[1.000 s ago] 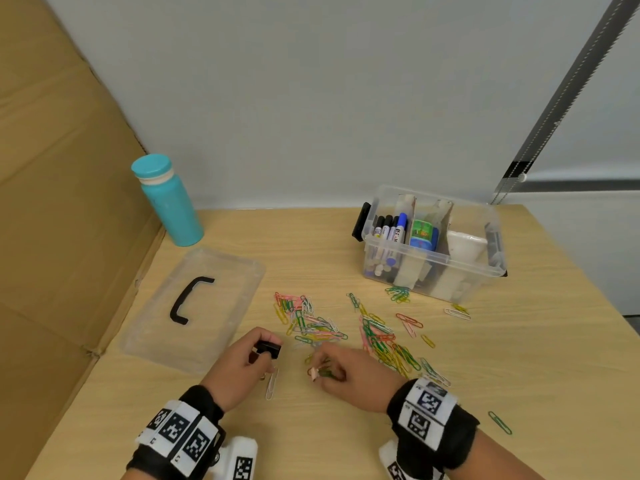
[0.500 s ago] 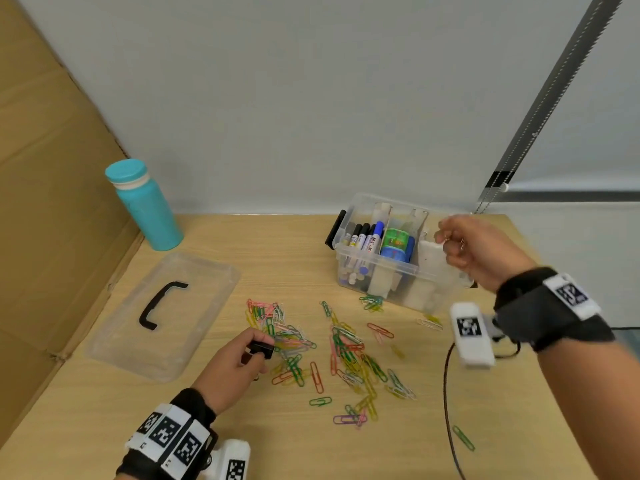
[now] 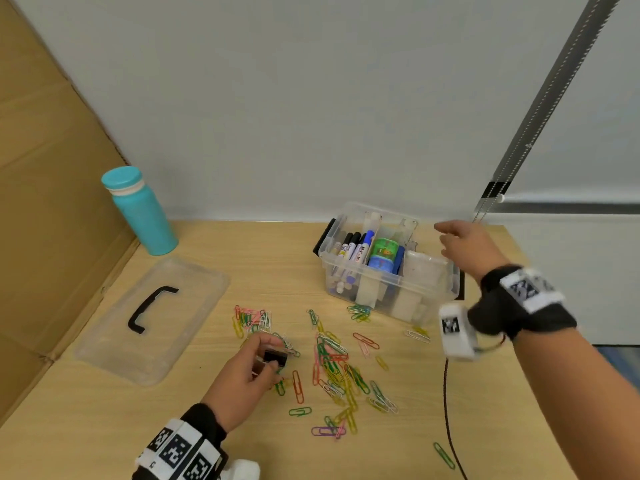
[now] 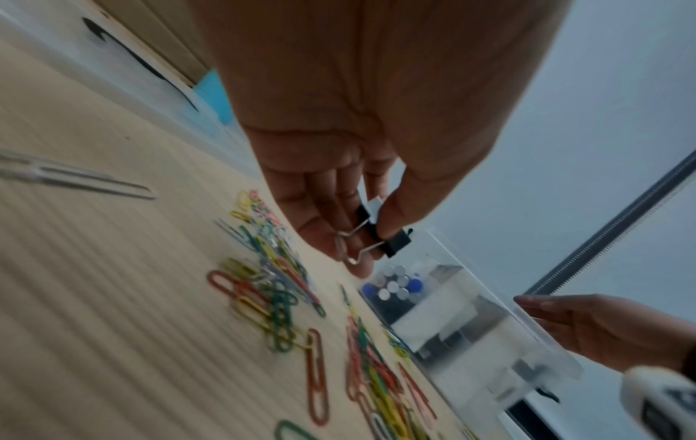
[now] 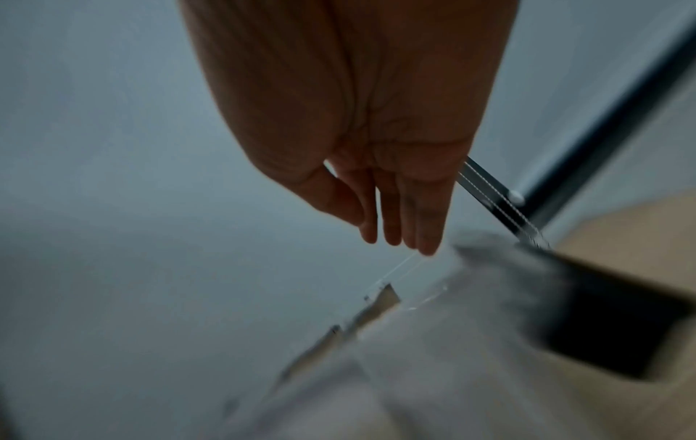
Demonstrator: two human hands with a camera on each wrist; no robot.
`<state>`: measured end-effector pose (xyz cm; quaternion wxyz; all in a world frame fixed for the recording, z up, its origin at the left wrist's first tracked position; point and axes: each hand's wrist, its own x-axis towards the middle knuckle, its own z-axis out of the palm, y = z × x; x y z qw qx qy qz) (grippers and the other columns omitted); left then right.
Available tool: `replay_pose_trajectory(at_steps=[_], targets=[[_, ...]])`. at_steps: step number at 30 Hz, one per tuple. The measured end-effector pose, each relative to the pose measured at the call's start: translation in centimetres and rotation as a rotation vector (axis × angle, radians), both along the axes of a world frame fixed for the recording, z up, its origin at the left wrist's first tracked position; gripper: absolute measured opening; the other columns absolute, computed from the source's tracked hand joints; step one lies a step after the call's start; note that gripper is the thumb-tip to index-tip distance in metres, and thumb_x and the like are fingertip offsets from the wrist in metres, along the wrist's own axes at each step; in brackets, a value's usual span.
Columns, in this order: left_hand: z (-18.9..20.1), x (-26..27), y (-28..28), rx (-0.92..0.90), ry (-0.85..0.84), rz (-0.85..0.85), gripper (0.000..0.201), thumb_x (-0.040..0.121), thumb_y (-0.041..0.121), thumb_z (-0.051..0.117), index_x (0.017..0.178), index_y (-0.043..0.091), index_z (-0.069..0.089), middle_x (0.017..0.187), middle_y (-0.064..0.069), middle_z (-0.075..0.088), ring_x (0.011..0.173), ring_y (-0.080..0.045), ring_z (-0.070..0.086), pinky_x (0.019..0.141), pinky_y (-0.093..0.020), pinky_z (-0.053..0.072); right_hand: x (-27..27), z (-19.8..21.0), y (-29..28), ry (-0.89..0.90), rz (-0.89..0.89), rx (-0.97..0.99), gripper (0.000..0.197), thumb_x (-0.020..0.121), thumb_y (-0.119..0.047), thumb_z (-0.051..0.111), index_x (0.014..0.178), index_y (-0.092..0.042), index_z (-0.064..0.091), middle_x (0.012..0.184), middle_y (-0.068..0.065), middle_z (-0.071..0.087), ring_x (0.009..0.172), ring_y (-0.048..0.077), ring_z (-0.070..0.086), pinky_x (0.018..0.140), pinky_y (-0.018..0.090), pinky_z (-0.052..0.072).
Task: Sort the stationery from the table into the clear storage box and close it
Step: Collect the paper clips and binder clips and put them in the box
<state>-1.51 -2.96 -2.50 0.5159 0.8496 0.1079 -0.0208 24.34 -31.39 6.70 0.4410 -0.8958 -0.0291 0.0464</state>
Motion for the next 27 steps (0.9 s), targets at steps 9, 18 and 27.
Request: replay_pose_trajectory(at_steps=[9,18,27], targets=[[9.7,12.7,-11.1,0.315,-0.256,-0.248,0.016,0.094,0.02,0.052,0.104,0.029,0.044,0.1,0.009,0.06,0.062,-0.005,0.055,0.058,-0.019,0.046,-6.8,-7.6,-1.5,-0.388,0.049,-0.31,0.054,0.1,-0.03,0.024,0.15,-0.012,0.019,0.16,0.0,0.012,0.144,0.017,0.023,0.115,0.032,0.024],[10.5,24.6,-17.6,0.742,-0.104,-0.412,0.053,0.093,0.003,0.042,0.139,0.029,0.039,0.13,-0.008,0.057,0.111,-0.027,0.058,0.092,-0.037,0.045,-6.5,-7.9,-1.4,-0.413,0.035,-0.354,0.063,0.095,-0.041,0.011,0.149,-0.012,0.025,0.16,-0.003,0.009,0.14,0.015,0.032,0.11,0.032,0.036],[10.4,16.7,-12.9,0.452,-0.331,-0.346,0.034,0.096,0.017,0.043,0.127,0.029,0.054,0.125,0.009,0.059,0.108,-0.008,0.056,0.096,-0.026,0.046,-6.7,-7.7,-1.4,-0.4,0.057,-0.264,0.056,0.1,-0.033,0.024,0.151,-0.01,0.016,0.161,-0.001,0.003,0.145,0.016,0.019,0.116,0.029,0.023]])
